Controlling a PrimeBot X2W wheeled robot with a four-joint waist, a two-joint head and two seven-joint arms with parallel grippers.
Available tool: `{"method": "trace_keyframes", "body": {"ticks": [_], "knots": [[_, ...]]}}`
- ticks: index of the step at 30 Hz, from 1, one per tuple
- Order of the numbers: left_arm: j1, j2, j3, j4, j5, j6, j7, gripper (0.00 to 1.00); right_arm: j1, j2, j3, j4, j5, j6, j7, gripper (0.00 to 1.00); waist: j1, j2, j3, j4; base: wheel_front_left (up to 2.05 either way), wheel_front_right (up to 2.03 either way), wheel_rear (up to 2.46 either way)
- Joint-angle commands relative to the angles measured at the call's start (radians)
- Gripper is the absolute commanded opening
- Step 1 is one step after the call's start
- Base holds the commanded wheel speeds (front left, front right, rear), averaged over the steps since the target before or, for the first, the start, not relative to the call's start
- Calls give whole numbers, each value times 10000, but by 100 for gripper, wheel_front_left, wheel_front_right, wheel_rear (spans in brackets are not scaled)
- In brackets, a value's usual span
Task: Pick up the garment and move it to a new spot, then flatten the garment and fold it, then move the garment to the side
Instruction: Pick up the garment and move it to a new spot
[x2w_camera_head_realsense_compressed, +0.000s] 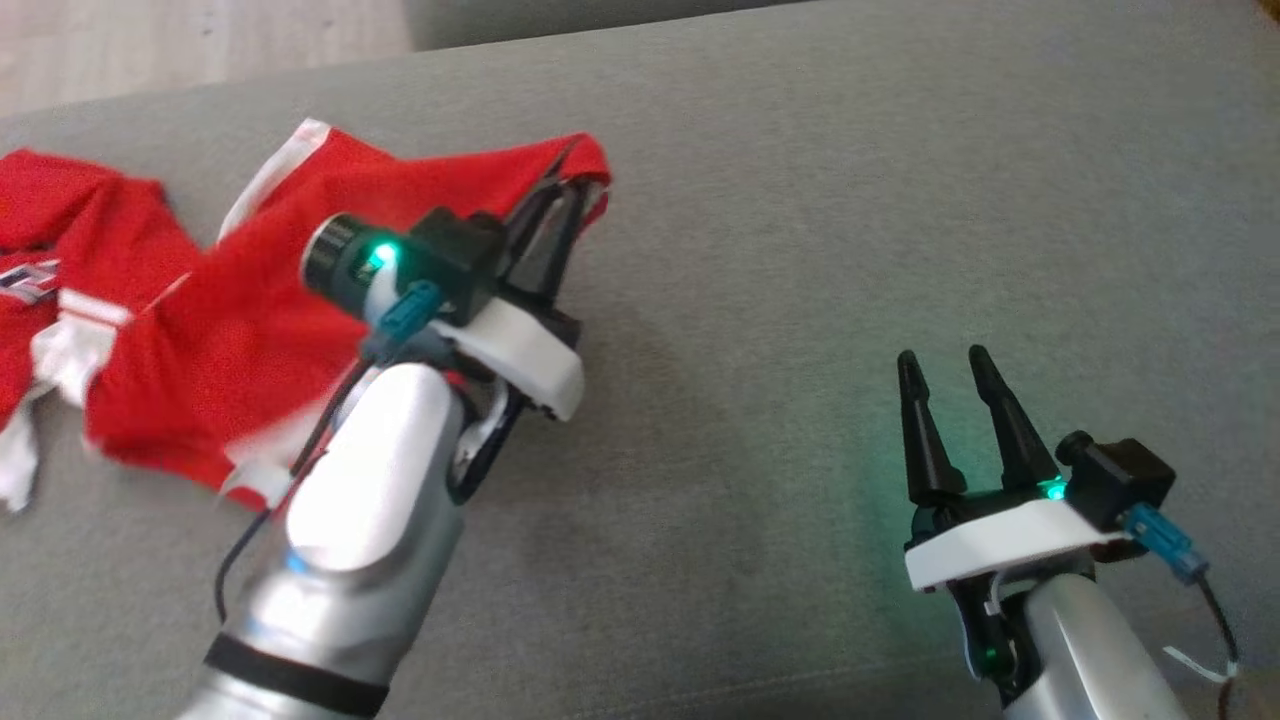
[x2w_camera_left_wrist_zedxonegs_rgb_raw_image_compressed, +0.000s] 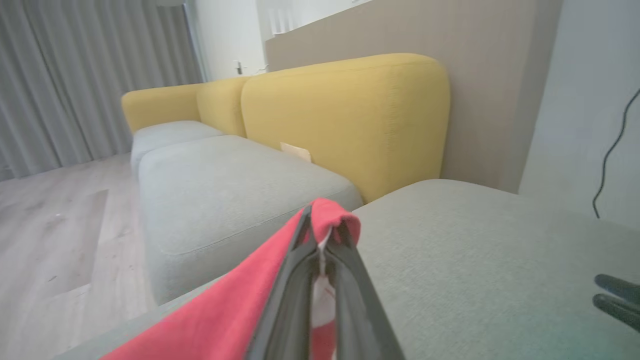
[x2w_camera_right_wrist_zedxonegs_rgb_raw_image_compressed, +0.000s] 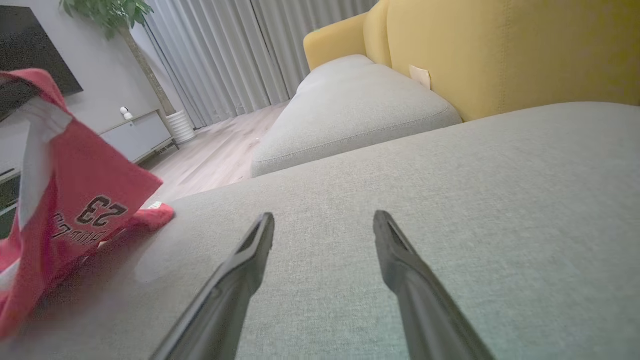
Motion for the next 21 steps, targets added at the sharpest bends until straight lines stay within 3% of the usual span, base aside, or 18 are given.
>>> {"method": "trace_keyframes", "body": {"ticks": [1,5,11,12,13,21], "knots": [[-673,52,90,-428,-160,51,37,0,-190,-50,307,-314,101,-7,-111,100,0,0,12,-388,0,0,0],[-1243,6,-989,-700,-934,444,46,0,-201,-50,585,-307,221,-7,-111,100,0,0,-30,-1078,0,0,0],[-2100,2,-2445,-1059,-2798,1676,-129,0,-149,-50,848,-306,344,-7,-111,100,0,0,-101,-1641,0,0,0],[-2188,1,-2705,-1014,-3083,1870,-146,70,-132,-50,868,-304,346,-7,-111,100,0,0,-109,-1678,0,0,0],[-2264,1,-2995,-900,-3317,2013,-146,100,-118,-50,880,-305,347,-7,-111,100,0,0,-115,-1703,0,0,0],[-2285,0,-4309,71,-4424,2429,-270,100,-74,-50,685,-375,301,-7,-111,100,0,0,-177,-1335,0,0,0]]}}
